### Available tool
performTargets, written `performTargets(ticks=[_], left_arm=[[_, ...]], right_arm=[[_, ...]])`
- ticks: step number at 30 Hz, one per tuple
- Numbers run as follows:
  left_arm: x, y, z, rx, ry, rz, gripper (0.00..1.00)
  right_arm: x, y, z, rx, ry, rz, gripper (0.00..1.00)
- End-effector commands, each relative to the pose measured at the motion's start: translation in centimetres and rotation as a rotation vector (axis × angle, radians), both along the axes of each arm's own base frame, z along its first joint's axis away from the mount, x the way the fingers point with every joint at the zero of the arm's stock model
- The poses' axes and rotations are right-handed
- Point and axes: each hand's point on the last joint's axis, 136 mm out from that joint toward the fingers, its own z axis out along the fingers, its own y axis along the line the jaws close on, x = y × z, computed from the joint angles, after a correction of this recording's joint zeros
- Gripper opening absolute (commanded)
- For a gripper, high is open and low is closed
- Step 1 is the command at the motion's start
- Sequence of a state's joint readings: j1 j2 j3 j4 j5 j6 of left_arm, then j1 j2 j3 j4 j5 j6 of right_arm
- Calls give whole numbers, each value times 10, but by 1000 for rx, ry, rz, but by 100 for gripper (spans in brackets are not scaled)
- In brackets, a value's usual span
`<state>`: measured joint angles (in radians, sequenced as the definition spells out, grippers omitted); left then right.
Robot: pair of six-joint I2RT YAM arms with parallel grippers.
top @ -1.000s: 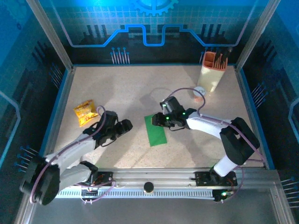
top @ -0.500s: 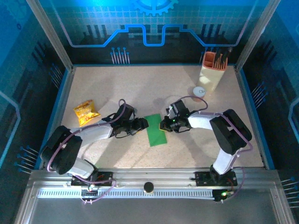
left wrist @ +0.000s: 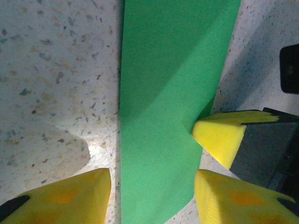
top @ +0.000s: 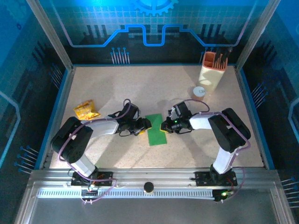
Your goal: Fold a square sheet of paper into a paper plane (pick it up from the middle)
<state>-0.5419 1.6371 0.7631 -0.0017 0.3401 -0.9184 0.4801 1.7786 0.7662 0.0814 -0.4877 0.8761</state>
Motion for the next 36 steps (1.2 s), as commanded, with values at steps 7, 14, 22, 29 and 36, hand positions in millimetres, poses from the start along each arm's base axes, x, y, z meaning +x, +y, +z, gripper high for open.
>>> performTargets(ticks=[7,14,22,29,36], left_arm=[[-2,-17,-7,-17,38,-51,47],[-3,-22,-13,-58,45,-45,42],[-4,-20,-16,-54,53,-25,35],[-1,-21,-7,-95,-1,-24,44],[2,-12,-2,-55,-50,-1,48]], right_arm=[[-17,-20,-28,-87,104,-37,7],[-18,-21,-27,-86,97,-41,7],[-19,-21,-26,-81,95,-47,7],[-18,-21,-23,-81,86,-44,7],[-19,-23,-22,-86,82,-46,7]])
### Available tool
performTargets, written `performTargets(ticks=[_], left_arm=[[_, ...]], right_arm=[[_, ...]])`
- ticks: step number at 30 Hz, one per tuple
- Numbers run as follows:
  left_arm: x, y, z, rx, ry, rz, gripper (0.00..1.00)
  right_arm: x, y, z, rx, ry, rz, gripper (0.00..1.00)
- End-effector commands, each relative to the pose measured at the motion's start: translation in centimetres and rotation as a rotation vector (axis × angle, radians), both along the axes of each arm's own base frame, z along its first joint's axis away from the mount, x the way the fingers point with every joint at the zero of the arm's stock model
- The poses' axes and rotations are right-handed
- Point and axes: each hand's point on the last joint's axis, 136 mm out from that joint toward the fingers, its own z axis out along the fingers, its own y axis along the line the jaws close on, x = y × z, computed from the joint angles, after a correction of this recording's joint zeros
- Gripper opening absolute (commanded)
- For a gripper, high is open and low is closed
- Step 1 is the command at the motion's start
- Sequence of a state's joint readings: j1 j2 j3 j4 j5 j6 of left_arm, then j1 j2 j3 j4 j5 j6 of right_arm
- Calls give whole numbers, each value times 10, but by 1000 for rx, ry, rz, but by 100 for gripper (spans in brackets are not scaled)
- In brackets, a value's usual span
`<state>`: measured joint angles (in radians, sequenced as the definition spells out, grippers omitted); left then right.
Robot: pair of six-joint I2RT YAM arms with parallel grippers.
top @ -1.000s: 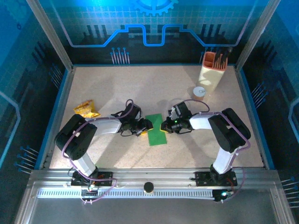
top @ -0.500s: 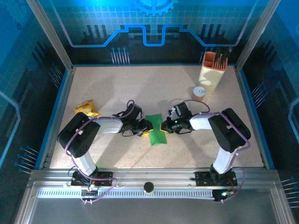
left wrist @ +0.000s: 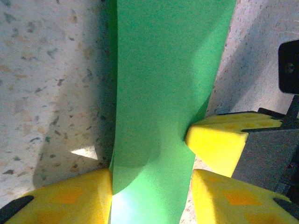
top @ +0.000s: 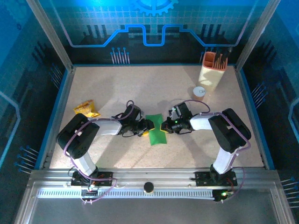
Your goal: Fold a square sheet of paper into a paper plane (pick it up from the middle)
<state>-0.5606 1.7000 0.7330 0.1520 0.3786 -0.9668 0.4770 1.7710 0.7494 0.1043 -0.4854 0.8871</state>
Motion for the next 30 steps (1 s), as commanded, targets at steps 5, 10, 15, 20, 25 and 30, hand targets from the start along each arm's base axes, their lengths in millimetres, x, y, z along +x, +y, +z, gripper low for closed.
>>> performTargets(ticks=[5,10,15,20,25,30], left_arm=[[0,5,11,-10,-76,16,48],[0,-3,10,-56,-58,3,48],[-2,12,2,29,-33,63,49],[-6,23,7,71,-47,74,57],[-9,7,0,11,-5,16,54],[-7,-2,-8,-26,15,8,48]], right_arm=[[-20,-21,-24,-88,93,-34,7],[-18,-21,-23,-89,90,-37,7],[-18,-20,-21,-86,88,-39,7],[-17,-20,-21,-86,88,-40,8],[-17,-20,-22,-86,87,-39,8],[-17,-20,-22,-83,88,-42,8]])
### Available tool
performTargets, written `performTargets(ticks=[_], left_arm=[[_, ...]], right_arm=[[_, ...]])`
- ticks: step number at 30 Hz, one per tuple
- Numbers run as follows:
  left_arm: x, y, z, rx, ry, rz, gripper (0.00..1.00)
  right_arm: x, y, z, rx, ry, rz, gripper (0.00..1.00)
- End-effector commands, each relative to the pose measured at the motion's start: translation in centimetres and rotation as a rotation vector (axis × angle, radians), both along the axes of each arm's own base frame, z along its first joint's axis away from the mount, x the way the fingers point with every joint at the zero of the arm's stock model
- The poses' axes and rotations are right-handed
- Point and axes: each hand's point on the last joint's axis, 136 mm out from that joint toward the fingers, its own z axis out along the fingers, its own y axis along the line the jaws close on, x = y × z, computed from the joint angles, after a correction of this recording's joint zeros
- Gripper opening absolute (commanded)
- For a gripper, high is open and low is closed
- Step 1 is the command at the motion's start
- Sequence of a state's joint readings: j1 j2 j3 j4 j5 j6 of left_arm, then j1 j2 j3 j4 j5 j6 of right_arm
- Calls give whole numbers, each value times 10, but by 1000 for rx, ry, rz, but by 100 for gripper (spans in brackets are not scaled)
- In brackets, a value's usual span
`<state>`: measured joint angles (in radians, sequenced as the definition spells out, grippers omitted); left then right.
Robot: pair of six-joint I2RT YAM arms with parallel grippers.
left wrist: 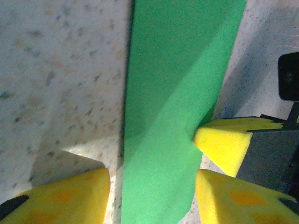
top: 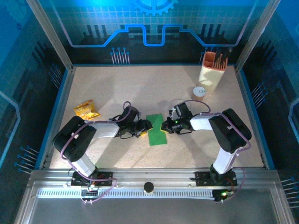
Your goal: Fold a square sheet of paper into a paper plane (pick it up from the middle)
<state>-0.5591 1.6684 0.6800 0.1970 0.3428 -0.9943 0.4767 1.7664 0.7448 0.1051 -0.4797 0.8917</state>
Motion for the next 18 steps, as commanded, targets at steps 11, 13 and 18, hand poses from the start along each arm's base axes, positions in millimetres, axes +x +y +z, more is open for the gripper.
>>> performTargets(ticks=[11,13,18], left_arm=[[-5,-14,-5,-59,25,-29,38],[-4,-13,-1,-57,14,-23,37],[-5,-10,0,-38,16,-13,32]], right_arm=[[-18,-19,-23,-80,91,-34,8],[-18,-19,-22,-80,90,-37,8],[-14,-15,-17,-59,71,-29,8]])
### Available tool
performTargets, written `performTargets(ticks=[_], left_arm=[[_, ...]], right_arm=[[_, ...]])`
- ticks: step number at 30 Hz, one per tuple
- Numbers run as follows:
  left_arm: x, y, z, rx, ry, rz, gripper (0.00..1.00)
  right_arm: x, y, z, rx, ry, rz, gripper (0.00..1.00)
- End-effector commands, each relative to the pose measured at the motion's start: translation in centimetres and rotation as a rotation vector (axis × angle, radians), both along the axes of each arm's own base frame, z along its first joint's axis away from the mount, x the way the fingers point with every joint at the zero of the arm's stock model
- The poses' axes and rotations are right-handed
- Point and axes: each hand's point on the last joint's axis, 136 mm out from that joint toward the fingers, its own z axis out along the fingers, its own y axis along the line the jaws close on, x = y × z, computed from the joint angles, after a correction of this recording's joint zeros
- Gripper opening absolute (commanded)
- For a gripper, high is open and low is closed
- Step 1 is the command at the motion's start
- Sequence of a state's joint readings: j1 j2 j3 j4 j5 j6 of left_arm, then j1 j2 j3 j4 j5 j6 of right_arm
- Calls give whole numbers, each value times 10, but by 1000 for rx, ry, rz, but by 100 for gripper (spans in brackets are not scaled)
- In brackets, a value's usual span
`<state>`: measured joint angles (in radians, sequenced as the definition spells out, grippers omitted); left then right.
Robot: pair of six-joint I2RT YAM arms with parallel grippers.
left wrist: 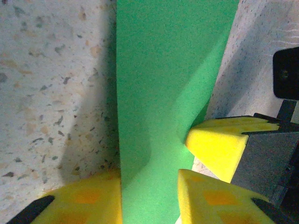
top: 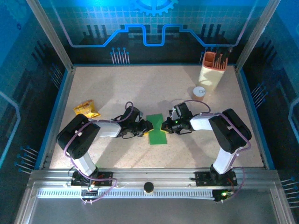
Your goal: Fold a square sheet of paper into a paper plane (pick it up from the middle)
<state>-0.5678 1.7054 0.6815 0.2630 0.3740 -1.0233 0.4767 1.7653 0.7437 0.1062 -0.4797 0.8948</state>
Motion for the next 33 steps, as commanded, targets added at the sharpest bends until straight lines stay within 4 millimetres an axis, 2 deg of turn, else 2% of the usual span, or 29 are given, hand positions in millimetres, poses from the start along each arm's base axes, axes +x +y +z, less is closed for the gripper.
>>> performTargets(ticks=[1,4,6,9,14,18,21,26,31,33], left_arm=[[-6,2,1,13,13,2,30],[-9,6,-2,32,26,10,22],[-10,7,0,36,31,10,11],[-12,10,1,61,41,4,5],[-14,11,10,45,49,-8,3],[-13,7,20,-13,63,-14,4],[-10,7,26,-27,63,-13,4],[-6,7,30,-31,55,-10,5],[-5,7,33,-32,46,-13,5],[-7,7,33,-24,48,-17,6]], right_arm=[[-13,-13,-14,-52,61,-26,9],[-7,-6,-2,-10,15,-9,12],[-3,-2,10,20,-29,3,15],[-2,3,32,60,-121,33,23],[-17,3,62,5,-317,119,30],[-36,14,81,-162,-639,267,33],[-57,26,84,-279,-877,423,40],[-81,44,70,-464,-1077,636,43],[-91,59,59,-599,-1207,750,45],[-88,59,55,-687,-1246,762,46]])
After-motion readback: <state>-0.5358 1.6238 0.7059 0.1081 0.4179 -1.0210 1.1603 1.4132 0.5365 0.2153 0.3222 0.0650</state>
